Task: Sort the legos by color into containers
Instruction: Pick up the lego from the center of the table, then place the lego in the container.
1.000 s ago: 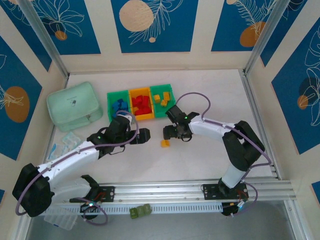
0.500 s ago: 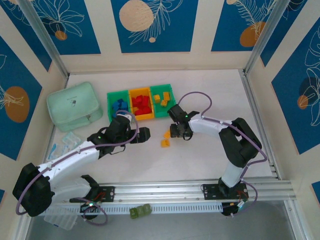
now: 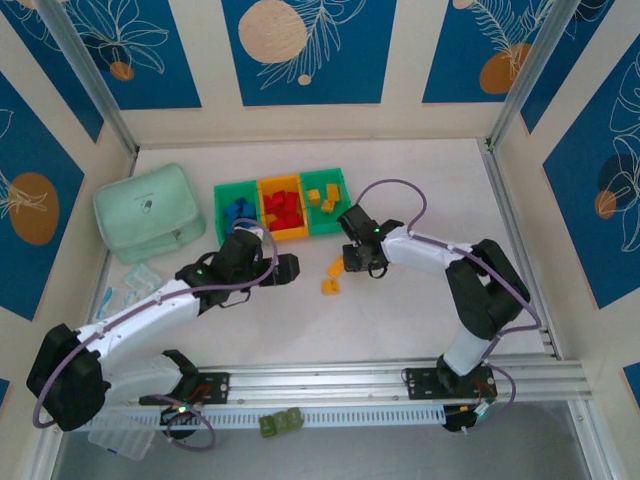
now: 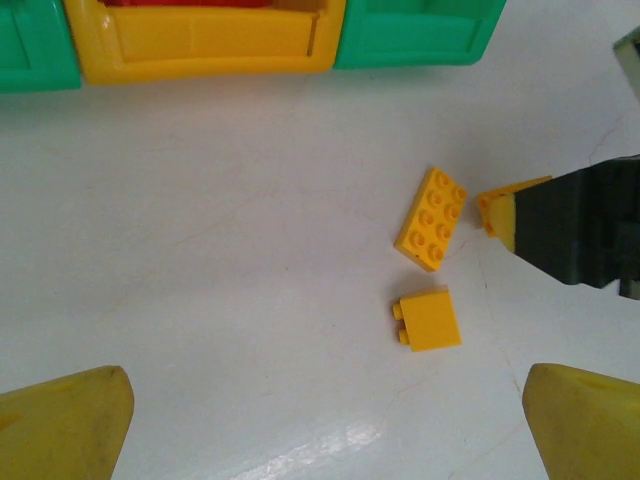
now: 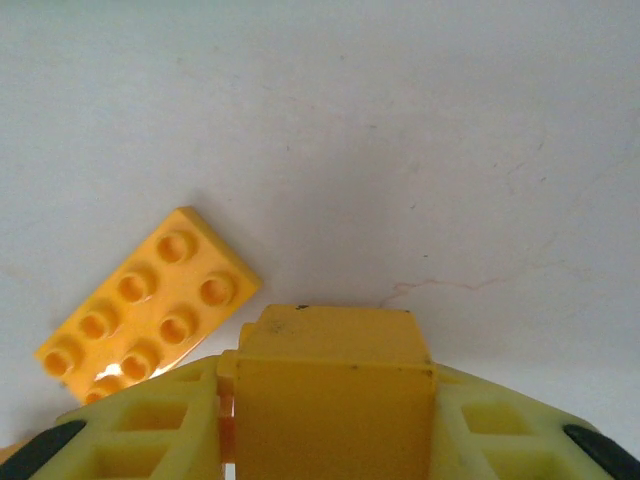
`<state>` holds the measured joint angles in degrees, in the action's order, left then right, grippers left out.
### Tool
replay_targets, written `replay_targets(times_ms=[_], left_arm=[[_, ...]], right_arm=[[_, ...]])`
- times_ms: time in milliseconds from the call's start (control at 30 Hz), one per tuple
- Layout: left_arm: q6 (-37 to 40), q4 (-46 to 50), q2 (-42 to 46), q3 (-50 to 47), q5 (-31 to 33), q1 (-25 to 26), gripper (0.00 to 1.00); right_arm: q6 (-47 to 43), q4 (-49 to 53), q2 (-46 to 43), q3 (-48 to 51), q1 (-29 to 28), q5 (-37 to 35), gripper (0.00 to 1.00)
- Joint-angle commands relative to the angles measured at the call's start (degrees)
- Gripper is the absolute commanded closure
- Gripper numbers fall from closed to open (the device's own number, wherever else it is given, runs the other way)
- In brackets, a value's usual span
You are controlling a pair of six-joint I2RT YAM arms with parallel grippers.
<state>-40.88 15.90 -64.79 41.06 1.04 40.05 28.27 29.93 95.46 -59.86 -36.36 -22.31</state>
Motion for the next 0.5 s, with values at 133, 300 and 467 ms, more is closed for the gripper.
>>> replay_targets(times_ms=[133,300,467], left_arm=[[4.27,4.24,2.0,4.82,3.36,-1.74,0.01],[5.15,6.26,2.17,6.77,3.36,-3.87,0.01],[6.0,6.68,2.22,8.01,1.81,-6.57,0.01]], right_arm=[[-5.21,1.48,-1.28,-9.37,1.06,0.6,0.64],[-7.68,0.57,4.44,-17.54,2.61,0.95,0.64],[-9.91,0.89,12.15,-27.58,4.4,2.44,0.63]])
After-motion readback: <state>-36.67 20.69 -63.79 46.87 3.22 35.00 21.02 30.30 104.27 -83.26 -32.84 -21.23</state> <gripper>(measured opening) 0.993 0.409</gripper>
